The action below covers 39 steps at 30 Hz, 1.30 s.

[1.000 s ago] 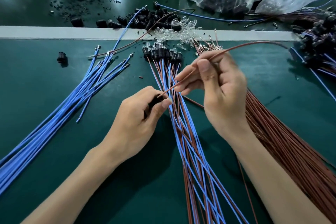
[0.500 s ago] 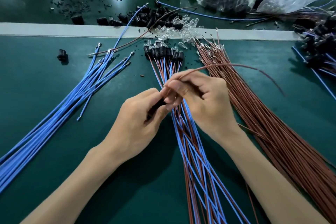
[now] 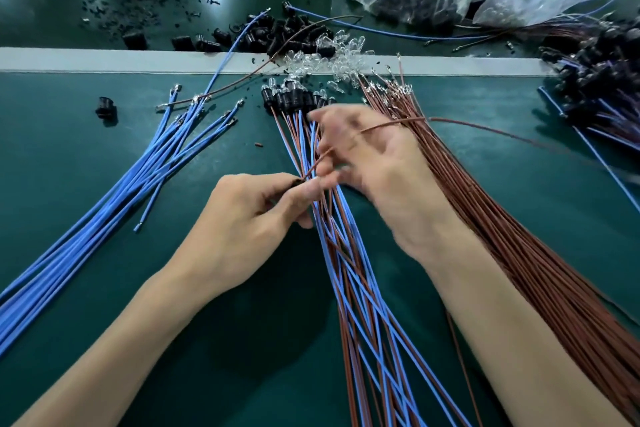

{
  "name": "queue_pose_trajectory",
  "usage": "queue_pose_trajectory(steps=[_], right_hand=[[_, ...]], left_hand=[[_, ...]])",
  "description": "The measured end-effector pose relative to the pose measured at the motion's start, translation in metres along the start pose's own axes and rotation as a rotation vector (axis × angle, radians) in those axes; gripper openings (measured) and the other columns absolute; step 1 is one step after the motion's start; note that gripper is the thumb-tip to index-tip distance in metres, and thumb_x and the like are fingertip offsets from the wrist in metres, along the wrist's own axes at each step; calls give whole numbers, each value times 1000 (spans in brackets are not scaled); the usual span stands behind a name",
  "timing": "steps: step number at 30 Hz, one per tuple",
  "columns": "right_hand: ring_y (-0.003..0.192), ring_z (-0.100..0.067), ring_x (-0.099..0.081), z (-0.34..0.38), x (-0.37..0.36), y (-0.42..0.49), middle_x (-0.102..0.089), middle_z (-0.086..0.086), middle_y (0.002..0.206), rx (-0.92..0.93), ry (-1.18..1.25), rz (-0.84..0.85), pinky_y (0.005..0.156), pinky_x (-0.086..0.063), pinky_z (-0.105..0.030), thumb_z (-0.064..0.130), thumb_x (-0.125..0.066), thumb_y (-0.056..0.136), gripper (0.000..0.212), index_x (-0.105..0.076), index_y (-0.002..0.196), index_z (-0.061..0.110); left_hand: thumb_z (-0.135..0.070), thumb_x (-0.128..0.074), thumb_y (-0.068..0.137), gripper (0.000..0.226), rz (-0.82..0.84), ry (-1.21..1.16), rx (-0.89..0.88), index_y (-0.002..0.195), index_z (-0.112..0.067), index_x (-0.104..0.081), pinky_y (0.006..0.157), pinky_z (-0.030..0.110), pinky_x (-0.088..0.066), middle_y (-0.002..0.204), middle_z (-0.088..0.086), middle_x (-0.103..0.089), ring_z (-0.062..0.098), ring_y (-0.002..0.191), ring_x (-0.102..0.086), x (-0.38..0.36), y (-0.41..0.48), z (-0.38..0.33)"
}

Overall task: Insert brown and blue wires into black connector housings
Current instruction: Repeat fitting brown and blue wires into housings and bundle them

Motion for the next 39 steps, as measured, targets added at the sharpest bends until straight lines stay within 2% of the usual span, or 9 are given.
queue_pose_trajectory(steps=[3, 7, 12, 17, 22, 28, 31, 34, 39], right_hand=[[54, -10, -61, 5, 8, 2, -63, 1, 65, 57, 221, -148, 52, -50, -16, 19, -54, 94, 18, -55, 79, 8], [49, -6, -56, 0, -2, 5, -62, 3, 59, -41, -230, 97, 47, -44, -12, 19, -67, 84, 17, -63, 73, 8], [60, -9, -62, 11, 6, 12, -66, -4, 74, 19, 152, -119, 57, -49, -15, 22, -57, 91, 19, -59, 82, 6], [59, -6, -57, 6, -10, 11, -66, 1, 69, -14, -306, 158, 54, -46, -18, 16, -66, 88, 13, -70, 76, 13], [56, -7, -57, 6, -14, 19, -65, 4, 67, -7, 41, -31, 52, -45, -18, 12, -60, 91, 17, -66, 75, 11], [63, -9, -55, 2, -27, 36, -66, -3, 72, 18, -250, 239, 61, -44, -21, 6, -64, 87, 11, -71, 80, 11], [62, -3, -52, -2, -41, 65, -69, -3, 86, 198, -704, 214, 66, -42, -10, 9, -70, 83, 12, -73, 94, 9], [83, -11, -52, -20, -72, 83, -60, -1, 104, 250, -1061, 403, 85, -46, -28, 20, -72, 81, 25, -68, 106, 16], [95, -23, -58, -30, -85, 81, -51, 4, 92, 305, -1194, 341, 73, -42, -31, 22, -66, 85, 9, -63, 92, 18]], left_hand=[[-56, -50, 83, 48, 11, 22, 40, 72, -14, -70, 56, 39, -40, 62, 9, -65, 30, 54, -48, 3, 2, 1], [-50, -55, 85, 28, 75, 9, 63, 76, -28, -71, 55, 34, -40, 62, -10, -67, 24, 53, -50, 0, 2, -3], [-62, -52, 82, 53, 65, 56, 91, 74, -13, -71, 58, 43, -42, 62, -2, -68, 35, 61, -57, 8, 2, 1], [-37, -57, 91, 27, 28, -115, 75, 72, -22, -70, 52, 12, -38, 57, -14, -65, -4, 52, -54, 7, 4, -4], [-51, -51, 77, 38, -18, -122, 99, 79, -19, -73, 62, 11, -42, 59, -6, -65, -3, 58, -60, 18, 1, -2], [-38, -54, 82, 25, -126, -225, 61, 77, -20, -69, 57, 7, -43, 60, -7, -62, -2, 55, -56, 33, 1, 2], [-41, -49, 95, 45, -346, -103, 38, 63, -10, -54, 51, 26, -33, 55, 4, -48, 10, 52, -41, 49, 3, 14], [-44, -40, 94, 55, -554, 1, 68, 63, 1, -40, 57, 41, -30, 59, 24, -40, 30, 57, -34, 64, 2, 26], [-40, -52, 90, 41, -582, 343, 160, 73, -2, -51, 68, 39, -34, 71, 12, -51, 36, 73, -49, 69, 5, 47]])
Point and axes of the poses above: each hand's wrist, its own y-axis towards the middle knuckle, its own x-axis out of the back of the hand, z = x × y, the point moved 2 cm from there along y, towards the middle knuckle
